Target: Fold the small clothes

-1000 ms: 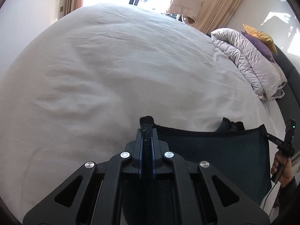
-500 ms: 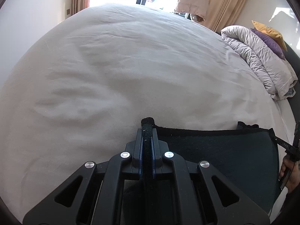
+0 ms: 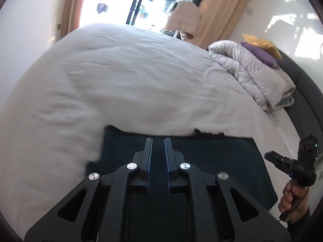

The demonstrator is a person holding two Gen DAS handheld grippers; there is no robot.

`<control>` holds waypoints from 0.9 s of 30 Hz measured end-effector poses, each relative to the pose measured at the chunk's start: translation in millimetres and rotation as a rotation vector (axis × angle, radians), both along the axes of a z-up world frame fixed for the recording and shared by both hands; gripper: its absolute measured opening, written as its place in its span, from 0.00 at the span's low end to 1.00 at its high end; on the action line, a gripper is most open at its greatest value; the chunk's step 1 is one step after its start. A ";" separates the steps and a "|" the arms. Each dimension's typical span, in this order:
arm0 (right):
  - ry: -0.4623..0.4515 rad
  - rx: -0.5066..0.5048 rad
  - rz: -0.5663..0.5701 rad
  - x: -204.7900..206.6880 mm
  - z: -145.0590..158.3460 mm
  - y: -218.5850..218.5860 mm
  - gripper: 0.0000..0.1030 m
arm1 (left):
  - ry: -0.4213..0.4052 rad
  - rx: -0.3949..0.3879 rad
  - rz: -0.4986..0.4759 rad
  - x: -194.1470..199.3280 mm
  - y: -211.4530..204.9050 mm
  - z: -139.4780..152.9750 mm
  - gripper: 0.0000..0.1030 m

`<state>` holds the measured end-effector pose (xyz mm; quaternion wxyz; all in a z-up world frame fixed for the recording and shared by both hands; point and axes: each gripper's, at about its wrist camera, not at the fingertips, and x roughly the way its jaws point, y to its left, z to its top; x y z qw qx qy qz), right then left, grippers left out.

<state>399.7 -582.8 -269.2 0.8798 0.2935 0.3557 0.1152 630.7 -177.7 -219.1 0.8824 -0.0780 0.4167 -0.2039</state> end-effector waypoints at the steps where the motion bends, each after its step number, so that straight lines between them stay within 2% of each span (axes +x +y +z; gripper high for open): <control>1: 0.022 0.024 0.051 2.9 -11.3 18.6 0.32 | 0.018 0.036 -0.028 -6.7 -15.1 -15.1 0.10; 3: 0.087 0.004 0.080 6.2 -37.6 35.9 0.32 | 0.072 0.071 -0.027 -10.7 -25.2 -43.5 0.10; 4: 0.104 0.011 0.071 5.5 -48.1 33.1 0.18 | 0.099 0.051 -0.010 -10.5 -19.7 -56.9 0.10; 5: 0.095 0.046 0.055 2.3 -56.1 22.1 0.00 | 0.099 -0.014 0.005 -11.1 -8.3 -63.1 0.10; 7: 0.101 0.106 -0.032 -7.9 -66.5 -12.2 0.00 | 0.121 -0.086 0.039 -8.5 9.5 -66.5 0.10; 8: 0.096 0.132 -0.083 -15.7 -68.9 -29.9 0.00 | 0.120 -0.097 0.039 -8.4 15.0 -66.5 0.10; 10: 0.093 0.114 -0.204 -33.6 -72.5 -67.7 0.00 | 0.108 -0.079 0.022 -9.0 17.8 -66.8 0.10; 13: 0.092 0.160 -0.390 -67.8 -77.9 -118.3 0.00 | 0.087 -0.083 0.024 -16.1 25.2 -67.6 0.10; 14: 0.083 0.172 -0.436 -80.1 -76.2 -129.3 0.10 | 0.076 -0.066 0.033 -20.8 28.5 -66.6 0.10; 15: 0.118 0.124 -0.497 -90.3 -71.3 -133.7 0.18 | 0.070 -0.053 0.046 -23.3 33.8 -65.5 0.10; 16: 0.120 0.077 -0.523 -99.7 -61.8 -133.4 0.18 | 0.062 -0.048 0.061 -30.6 41.0 -63.8 0.10; 18: 0.052 0.093 -0.456 -107.5 -42.7 -117.4 0.20 | 0.028 -0.053 0.089 -47.1 56.2 -55.5 0.10; 21: -0.029 0.100 -0.265 -99.9 -20.2 -56.6 0.36 | -0.009 -0.071 0.124 -72.0 71.6 -47.7 0.10; 22: -0.045 0.116 -0.171 -94.8 -18.8 -28.5 0.47 | -0.006 -0.081 0.124 -78.5 72.9 -48.3 0.10; 23: -0.038 0.124 -0.082 -89.5 -21.6 -2.1 0.49 | 0.003 -0.074 0.120 -82.8 72.6 -50.4 0.10; 25: 0.014 0.116 0.021 -81.0 -40.9 38.8 0.49 | 0.017 -0.064 0.122 -90.6 76.4 -55.1 0.10; 26: 0.057 0.103 0.045 -78.3 -56.0 50.2 0.47 | 0.027 -0.088 0.125 -92.6 82.4 -56.3 0.10; 27: 0.072 0.105 0.043 -79.0 -68.1 52.1 0.39 | 0.051 -0.127 0.134 -91.8 89.8 -60.3 0.10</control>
